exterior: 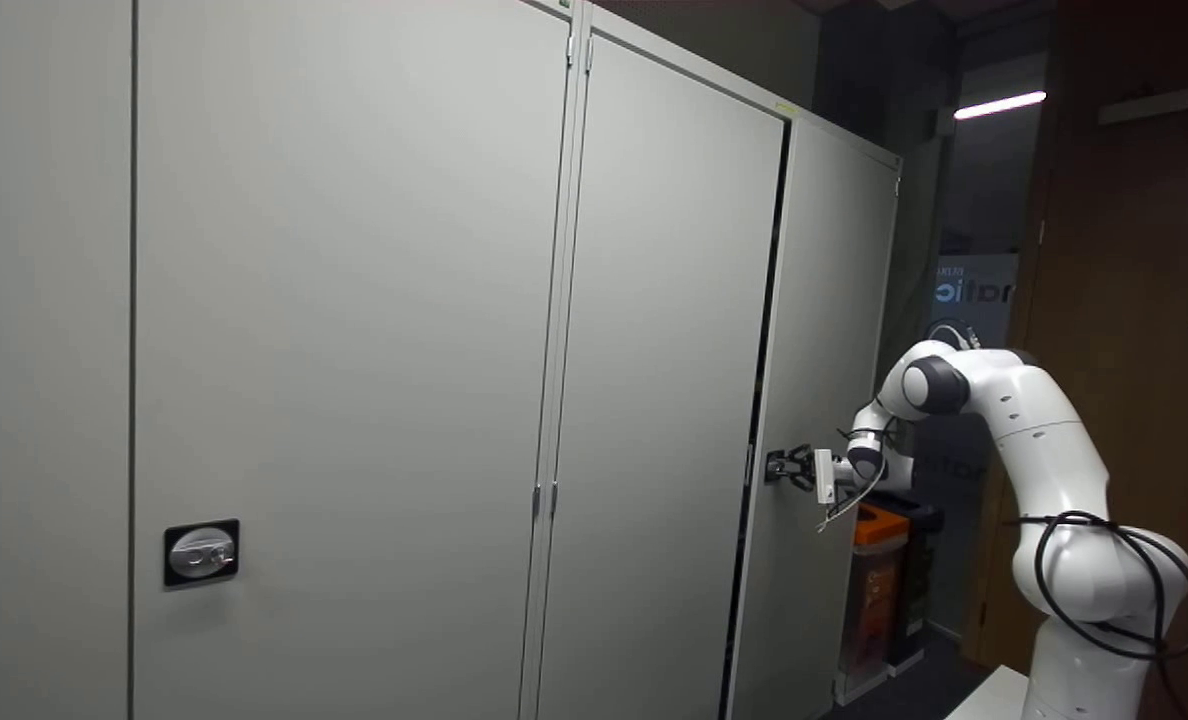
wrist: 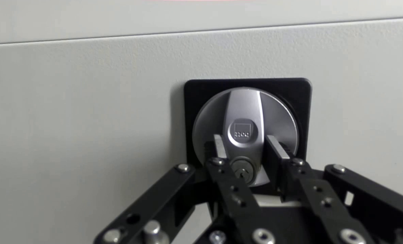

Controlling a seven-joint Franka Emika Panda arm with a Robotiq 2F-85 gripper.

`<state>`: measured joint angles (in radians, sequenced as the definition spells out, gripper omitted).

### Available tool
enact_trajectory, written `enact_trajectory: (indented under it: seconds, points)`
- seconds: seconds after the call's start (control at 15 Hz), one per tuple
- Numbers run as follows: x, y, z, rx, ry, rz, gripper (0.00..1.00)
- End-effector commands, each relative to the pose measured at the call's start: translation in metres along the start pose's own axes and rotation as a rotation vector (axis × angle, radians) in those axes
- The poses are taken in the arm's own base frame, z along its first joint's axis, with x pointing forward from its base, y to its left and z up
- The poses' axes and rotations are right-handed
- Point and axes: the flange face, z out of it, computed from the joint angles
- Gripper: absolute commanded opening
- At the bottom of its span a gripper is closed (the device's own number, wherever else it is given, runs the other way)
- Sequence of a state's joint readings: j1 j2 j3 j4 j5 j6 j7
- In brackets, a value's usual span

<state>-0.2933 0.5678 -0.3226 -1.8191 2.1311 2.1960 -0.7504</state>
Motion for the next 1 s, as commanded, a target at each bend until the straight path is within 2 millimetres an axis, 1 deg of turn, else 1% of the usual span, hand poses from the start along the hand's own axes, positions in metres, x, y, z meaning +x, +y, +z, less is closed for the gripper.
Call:
enact_trajectory:
  seconds: [0.0,0.47,0.93]
  points:
    - [0.013,-0.019,0.02,0.02,0.041,-0.029,0.08]
    - [0.018,-0.024,0.046,0.038,0.044,-0.051,0.08]
    - [0.019,-0.024,0.049,0.062,0.038,-0.049,0.08]
